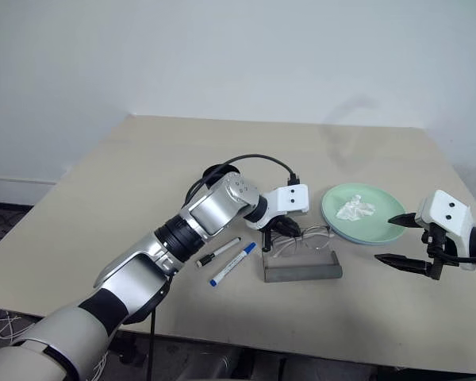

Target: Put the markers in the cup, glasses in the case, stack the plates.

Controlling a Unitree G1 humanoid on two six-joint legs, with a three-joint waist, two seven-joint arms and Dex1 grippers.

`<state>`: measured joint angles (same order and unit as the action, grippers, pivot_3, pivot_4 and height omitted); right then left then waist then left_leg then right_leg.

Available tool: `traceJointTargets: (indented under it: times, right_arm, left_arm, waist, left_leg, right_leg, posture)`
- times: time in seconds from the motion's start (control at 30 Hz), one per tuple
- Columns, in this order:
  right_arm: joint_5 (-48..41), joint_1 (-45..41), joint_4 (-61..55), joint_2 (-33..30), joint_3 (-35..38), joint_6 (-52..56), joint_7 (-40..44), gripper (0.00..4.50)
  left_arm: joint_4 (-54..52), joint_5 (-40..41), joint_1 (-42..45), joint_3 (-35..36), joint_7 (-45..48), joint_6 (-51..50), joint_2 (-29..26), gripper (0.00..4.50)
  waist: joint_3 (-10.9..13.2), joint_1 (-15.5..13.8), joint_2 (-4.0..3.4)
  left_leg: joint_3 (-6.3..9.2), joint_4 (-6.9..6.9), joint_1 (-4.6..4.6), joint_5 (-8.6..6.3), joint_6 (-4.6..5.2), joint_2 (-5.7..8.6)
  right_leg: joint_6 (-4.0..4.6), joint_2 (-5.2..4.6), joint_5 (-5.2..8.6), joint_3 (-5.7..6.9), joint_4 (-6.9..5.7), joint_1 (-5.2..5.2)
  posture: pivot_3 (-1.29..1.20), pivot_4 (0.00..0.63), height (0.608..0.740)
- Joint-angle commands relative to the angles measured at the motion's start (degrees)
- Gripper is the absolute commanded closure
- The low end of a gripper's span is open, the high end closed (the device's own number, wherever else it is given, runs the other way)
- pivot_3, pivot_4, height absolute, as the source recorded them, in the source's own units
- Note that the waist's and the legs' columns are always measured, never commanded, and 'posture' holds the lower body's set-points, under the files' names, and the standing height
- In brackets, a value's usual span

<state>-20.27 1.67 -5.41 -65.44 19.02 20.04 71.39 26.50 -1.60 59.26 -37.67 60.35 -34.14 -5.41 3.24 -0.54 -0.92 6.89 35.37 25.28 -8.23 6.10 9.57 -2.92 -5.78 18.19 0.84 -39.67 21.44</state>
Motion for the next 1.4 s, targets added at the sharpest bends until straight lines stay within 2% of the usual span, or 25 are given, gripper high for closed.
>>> traceJointTargets:
  times: [0.03,0.53,0.7,0.73,0.77,1.1,1.23,1.33,1.4]
  right_arm:
    - [-0.77,-0.99,-1.71,0.35,0.77,0.19,-0.61,0.0]
    - [-0.66,-2.45,-3.28,1.75,-0.48,1.45,-2.13,0.0]
    - [-0.62,-3.17,-3.01,1.99,-1.25,1.3,-2.62,0.0]
    - [-0.63,-3.31,-2.91,2.06,-1.38,1.21,-2.7,0.0]
    - [-0.61,-3.47,-2.76,2.12,-1.5,1.09,-2.79,0.0]
    - [-0.11,-4.63,-2.19,2.57,-2.24,0.66,-3.08,0.0]
    - [0.14,-4.75,-1.7,2.42,-2.3,0.17,-3.01,0.0]
    - [0.27,-5.73,-1.26,2.25,-2.66,-0.01,-3.07,0.0]
    - [0.29,-6.33,-0.89,2.09,-2.82,-0.21,-2.95,0.0]
  left_arm:
    - [-0.38,-1.09,0.33,0.97,-0.44,1.5,0.79,4.46]
    - [-6.47,-3.25,-3.12,-3.49,2.91,-2.99,0.96,4.46]
    - [-6.81,-2.93,-2.39,-3.04,2.69,-4.2,1.31,4.46]
    - [-6.37,-2.95,-1.88,-2.53,2.35,-4.01,1.42,4.02]
    - [-5.84,-2.98,-1.31,-1.98,2.02,-3.69,1.48,3.83]
    - [-3.67,-1.9,3.78,3.41,-0.15,-1.59,1.69,0.38]
    - [-3.38,-0.26,7.31,7.52,-0.28,-1.37,1.52,0.38]
    - [2.24,-1.25,9.69,9.83,-3.13,2.17,1.46,0.38]
    - [5.45,-2.59,9.82,9.88,-5.0,5.99,1.36,0.99]
  waist:
    - [0.0,0.0,0.0]
    - [-0.01,0.0,-0.02]
    - [-0.02,0.0,-0.03]
    - [-0.02,0.0,-0.02]
    - [-0.01,0.0,-0.02]
    - [-0.01,0.0,-0.02]
    - [-0.01,0.0,-0.02]
    - [-0.01,0.0,-0.01]
    - [-0.01,0.03,-0.02]
  left_leg:
    - [0.0,0.01,0.0,0.0,0.0,0.0]
    - [0.0,0.1,0.03,0.0,0.01,0.01]
    - [0.0,0.1,0.03,0.0,0.0,0.01]
    - [0.0,0.1,0.03,0.0,0.0,0.01]
    - [0.0,0.1,0.03,0.0,0.0,0.01]
    - [0.0,0.11,0.04,0.0,0.0,0.01]
    - [0.0,0.11,0.09,0.0,0.0,0.01]
    - [0.0,0.13,0.08,0.0,0.0,0.01]
    - [0.0,0.13,0.06,0.0,0.0,0.01]
  right_leg:
    - [0.0,0.0,0.0,0.0,0.0,0.0]
    - [-0.06,0.0,-0.04,0.0,0.0,-0.05]
    - [-0.06,0.0,-0.04,0.0,0.0,-0.03]
    - [-0.06,0.0,-0.04,0.01,0.0,-0.03]
    - [-0.06,0.0,-0.04,0.0,0.0,-0.03]
    - [-0.06,0.0,-0.04,0.01,0.0,-0.03]
    - [-0.07,0.0,-0.04,0.02,0.0,0.02]
    - [-0.08,0.0,-0.04,0.03,0.0,0.0]
    - [-0.08,0.0,-0.04,0.02,0.0,-0.01]
  posture:
    - [0.0,0.0,0.722]
    - [0.0,0.0,0.722]
    - [0.0,0.0,0.722]
    - [0.0,0.0,0.722]
    - [0.0,0.0,0.722]
    - [0.0,0.0,0.722]
    - [0.0,0.0,0.722]
    - [0.0,0.0,0.722]
    - [0.0,0.0,0.722]
